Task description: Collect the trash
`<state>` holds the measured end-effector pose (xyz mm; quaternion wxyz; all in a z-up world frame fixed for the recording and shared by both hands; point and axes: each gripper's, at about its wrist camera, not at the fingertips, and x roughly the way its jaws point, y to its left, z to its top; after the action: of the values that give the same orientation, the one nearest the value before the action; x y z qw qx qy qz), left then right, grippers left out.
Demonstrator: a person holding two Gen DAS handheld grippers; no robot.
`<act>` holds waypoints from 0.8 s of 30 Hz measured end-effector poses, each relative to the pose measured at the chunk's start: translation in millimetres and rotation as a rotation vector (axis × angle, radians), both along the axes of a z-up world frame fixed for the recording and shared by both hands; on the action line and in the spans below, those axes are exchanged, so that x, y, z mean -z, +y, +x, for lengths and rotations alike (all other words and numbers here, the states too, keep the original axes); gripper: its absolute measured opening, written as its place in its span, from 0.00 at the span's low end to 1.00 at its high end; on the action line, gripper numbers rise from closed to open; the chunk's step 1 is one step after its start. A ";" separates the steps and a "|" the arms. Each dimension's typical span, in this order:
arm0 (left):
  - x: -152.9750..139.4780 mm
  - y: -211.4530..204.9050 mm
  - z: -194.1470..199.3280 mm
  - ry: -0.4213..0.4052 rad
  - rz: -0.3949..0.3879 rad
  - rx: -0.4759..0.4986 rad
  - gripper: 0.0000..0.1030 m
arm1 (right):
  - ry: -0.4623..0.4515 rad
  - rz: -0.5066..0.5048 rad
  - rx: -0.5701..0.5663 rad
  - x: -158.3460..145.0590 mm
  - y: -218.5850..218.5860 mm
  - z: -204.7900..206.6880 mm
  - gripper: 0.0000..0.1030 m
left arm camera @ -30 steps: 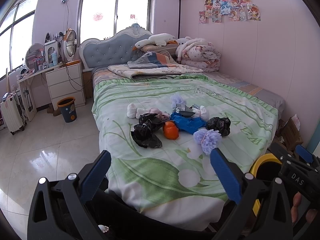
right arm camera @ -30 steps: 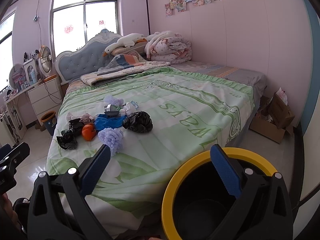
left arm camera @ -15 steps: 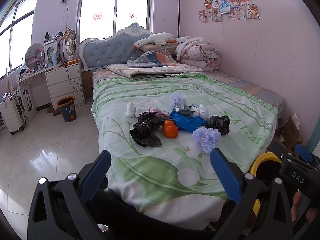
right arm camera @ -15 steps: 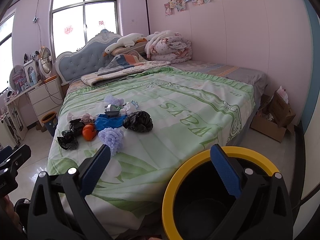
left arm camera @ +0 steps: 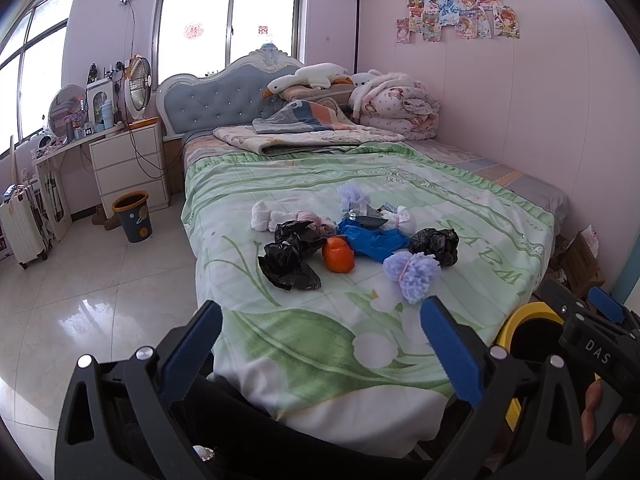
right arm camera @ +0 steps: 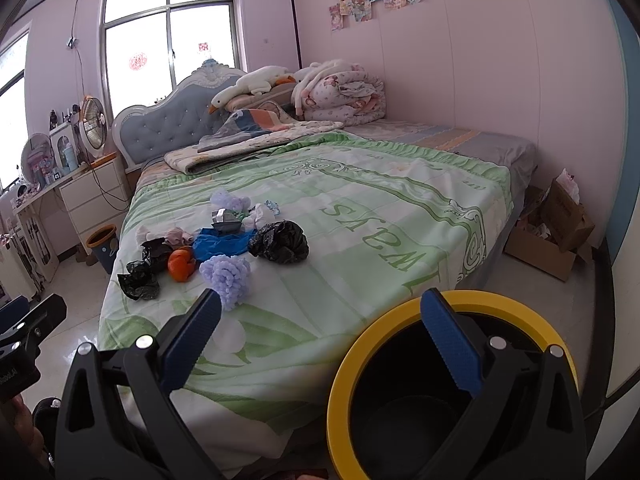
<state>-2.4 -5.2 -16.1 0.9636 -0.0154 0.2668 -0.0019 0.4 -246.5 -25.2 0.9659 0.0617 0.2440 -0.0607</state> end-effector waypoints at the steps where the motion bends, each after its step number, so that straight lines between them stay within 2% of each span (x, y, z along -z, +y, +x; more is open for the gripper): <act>1: 0.8 -0.1 -0.8 0.001 -0.001 0.000 0.93 | 0.000 0.001 0.000 0.0 0.4 -0.1 0.93; 10: 0.4 4.5 2.7 0.010 -0.013 -0.007 0.93 | -0.004 0.030 -0.020 1.2 -2.7 2.0 0.93; 14: 6.7 13.4 6.2 0.016 -0.050 -0.021 0.93 | -0.026 0.061 -0.104 1.5 -4.6 11.0 0.93; 18: 5.8 34.7 29.2 0.038 -0.097 -0.031 0.93 | -0.015 0.051 -0.197 -0.1 -2.5 32.2 0.93; 20: 8.4 43.4 38.5 0.047 -0.115 -0.020 0.93 | 0.000 0.041 -0.251 -0.7 3.4 44.4 0.93; 24: 10.1 64.6 67.2 0.092 -0.209 0.029 0.93 | 0.063 0.067 -0.341 1.9 9.7 71.7 0.93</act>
<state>64.7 59.4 -26.2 0.9434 -0.1117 0.3092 -0.0431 72.2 -236.7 -27.0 0.9515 0.0498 0.2828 0.1105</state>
